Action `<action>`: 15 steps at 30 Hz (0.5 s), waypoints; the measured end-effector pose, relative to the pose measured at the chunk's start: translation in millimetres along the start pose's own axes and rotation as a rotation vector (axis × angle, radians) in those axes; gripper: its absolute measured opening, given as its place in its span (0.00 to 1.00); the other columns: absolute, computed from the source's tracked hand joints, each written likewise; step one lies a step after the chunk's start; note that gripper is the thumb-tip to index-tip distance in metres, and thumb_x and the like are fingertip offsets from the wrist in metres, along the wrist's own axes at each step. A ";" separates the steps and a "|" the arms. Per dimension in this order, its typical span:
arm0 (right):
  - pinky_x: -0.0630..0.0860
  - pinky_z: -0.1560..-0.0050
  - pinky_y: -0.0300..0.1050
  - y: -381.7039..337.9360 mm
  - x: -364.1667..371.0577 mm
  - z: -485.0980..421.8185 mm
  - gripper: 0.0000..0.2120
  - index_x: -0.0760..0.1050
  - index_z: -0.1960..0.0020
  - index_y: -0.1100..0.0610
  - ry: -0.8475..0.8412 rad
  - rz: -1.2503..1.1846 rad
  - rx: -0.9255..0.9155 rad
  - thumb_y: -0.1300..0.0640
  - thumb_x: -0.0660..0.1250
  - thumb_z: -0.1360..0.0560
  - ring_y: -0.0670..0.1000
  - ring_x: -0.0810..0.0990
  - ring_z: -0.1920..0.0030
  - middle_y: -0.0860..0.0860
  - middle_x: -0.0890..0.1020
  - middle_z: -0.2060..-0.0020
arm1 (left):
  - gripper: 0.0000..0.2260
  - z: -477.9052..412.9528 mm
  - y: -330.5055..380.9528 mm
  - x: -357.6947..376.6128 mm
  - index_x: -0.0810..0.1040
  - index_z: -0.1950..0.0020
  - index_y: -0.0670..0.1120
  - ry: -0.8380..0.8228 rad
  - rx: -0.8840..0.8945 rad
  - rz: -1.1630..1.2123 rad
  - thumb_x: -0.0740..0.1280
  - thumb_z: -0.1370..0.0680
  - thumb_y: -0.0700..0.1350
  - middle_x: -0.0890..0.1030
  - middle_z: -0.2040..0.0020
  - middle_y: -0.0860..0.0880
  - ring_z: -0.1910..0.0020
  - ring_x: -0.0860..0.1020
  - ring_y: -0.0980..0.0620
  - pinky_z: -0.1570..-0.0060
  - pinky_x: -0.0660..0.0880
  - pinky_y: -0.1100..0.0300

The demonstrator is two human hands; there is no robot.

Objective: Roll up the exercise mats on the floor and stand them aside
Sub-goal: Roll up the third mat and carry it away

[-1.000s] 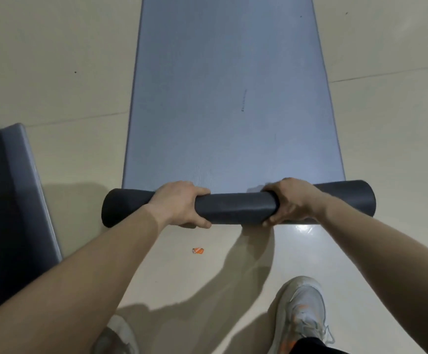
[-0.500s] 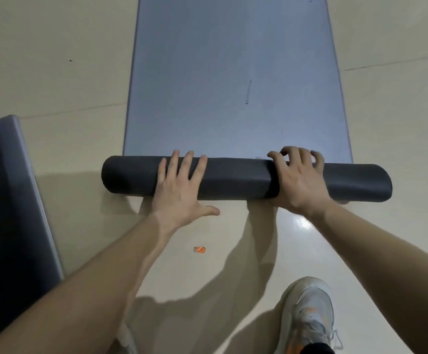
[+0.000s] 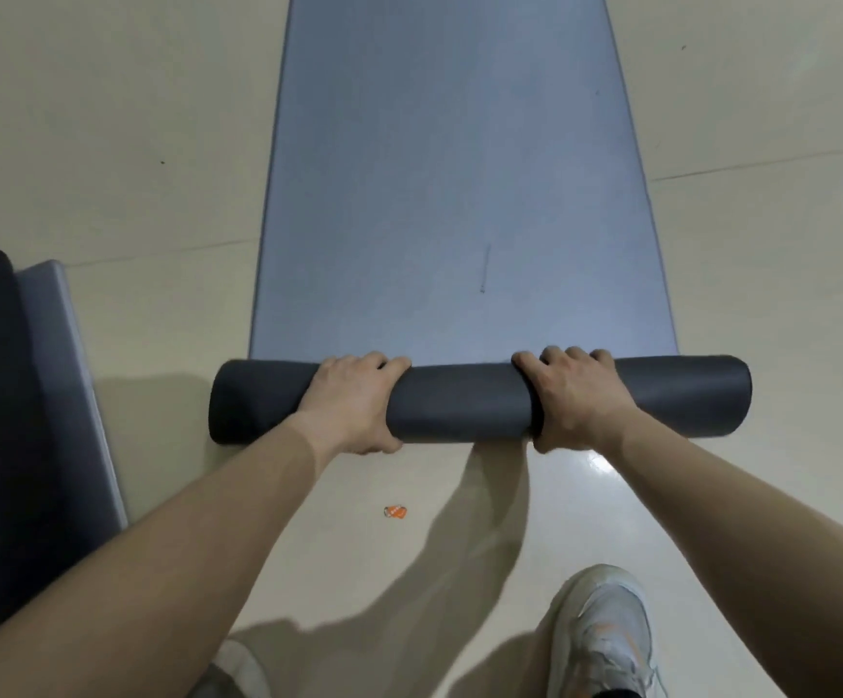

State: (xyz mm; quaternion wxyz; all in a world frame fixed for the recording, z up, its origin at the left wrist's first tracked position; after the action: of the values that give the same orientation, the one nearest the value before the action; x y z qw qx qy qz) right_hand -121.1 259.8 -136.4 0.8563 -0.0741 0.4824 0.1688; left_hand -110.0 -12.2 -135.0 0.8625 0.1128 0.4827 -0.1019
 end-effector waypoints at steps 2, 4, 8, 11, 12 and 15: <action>0.68 0.34 0.57 -8.4 8.9 21.9 0.46 0.59 0.27 0.44 -0.059 -0.069 -0.013 0.40 0.78 0.39 0.55 0.76 0.39 0.49 0.76 0.40 | 0.38 16.9 3.8 6.3 0.69 0.32 0.57 -0.154 0.020 0.088 0.77 0.39 0.61 0.78 0.45 0.54 0.47 0.79 0.47 0.45 0.77 0.49; 0.61 0.27 0.59 -16.4 22.2 44.9 0.49 0.58 0.23 0.46 0.042 -0.109 0.028 0.40 0.77 0.38 0.55 0.72 0.32 0.50 0.73 0.33 | 0.36 18.6 2.3 1.0 0.72 0.34 0.59 -0.273 0.017 0.176 0.79 0.40 0.61 0.79 0.49 0.56 0.51 0.79 0.50 0.50 0.77 0.52; 0.48 0.24 0.69 -26.8 53.7 67.7 0.59 0.53 0.19 0.49 0.174 -0.058 0.120 0.40 0.81 0.41 0.60 0.61 0.22 0.55 0.63 0.24 | 0.41 5.0 -1.3 -18.9 0.71 0.29 0.63 -0.372 -0.028 0.213 0.80 0.40 0.65 0.81 0.41 0.55 0.43 0.78 0.49 0.44 0.75 0.52; 0.52 0.24 0.69 -17.9 43.5 43.2 0.52 0.53 0.23 0.45 0.141 -0.142 0.124 0.41 0.79 0.38 0.57 0.63 0.25 0.52 0.66 0.26 | 0.39 31.8 8.1 -4.4 0.66 0.23 0.61 -0.028 -0.154 0.031 0.72 0.31 0.70 0.76 0.30 0.53 0.30 0.72 0.45 0.28 0.62 0.41; 0.54 0.25 0.67 -11.8 33.2 32.8 0.50 0.55 0.24 0.43 0.111 -0.190 0.107 0.38 0.78 0.38 0.56 0.65 0.26 0.50 0.68 0.28 | 0.36 45.4 15.5 6.4 0.64 0.21 0.58 0.123 -0.204 0.006 0.66 0.25 0.69 0.72 0.24 0.50 0.25 0.68 0.42 0.26 0.58 0.37; 0.55 0.25 0.64 -0.6 14.3 16.0 0.53 0.57 0.22 0.43 0.026 -0.264 0.063 0.35 0.77 0.40 0.55 0.66 0.27 0.49 0.69 0.28 | 0.46 61.3 27.6 33.0 0.44 0.16 0.50 0.154 -0.259 -0.050 0.58 0.24 0.73 0.48 0.16 0.42 0.19 0.47 0.33 0.25 0.46 0.31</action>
State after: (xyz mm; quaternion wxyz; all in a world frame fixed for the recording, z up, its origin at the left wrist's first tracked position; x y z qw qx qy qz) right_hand -101.2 267.0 -140.3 0.8668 -0.1121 0.4844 0.0384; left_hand -35.5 -6.1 -129.4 0.8276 -0.0042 0.5590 -0.0513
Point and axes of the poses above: each hand's wrist, its own z-axis away from the middle knuckle, its own x-axis out of the palm, y = z × x, the point moved 1 cm from there along -z, towards the middle knuckle
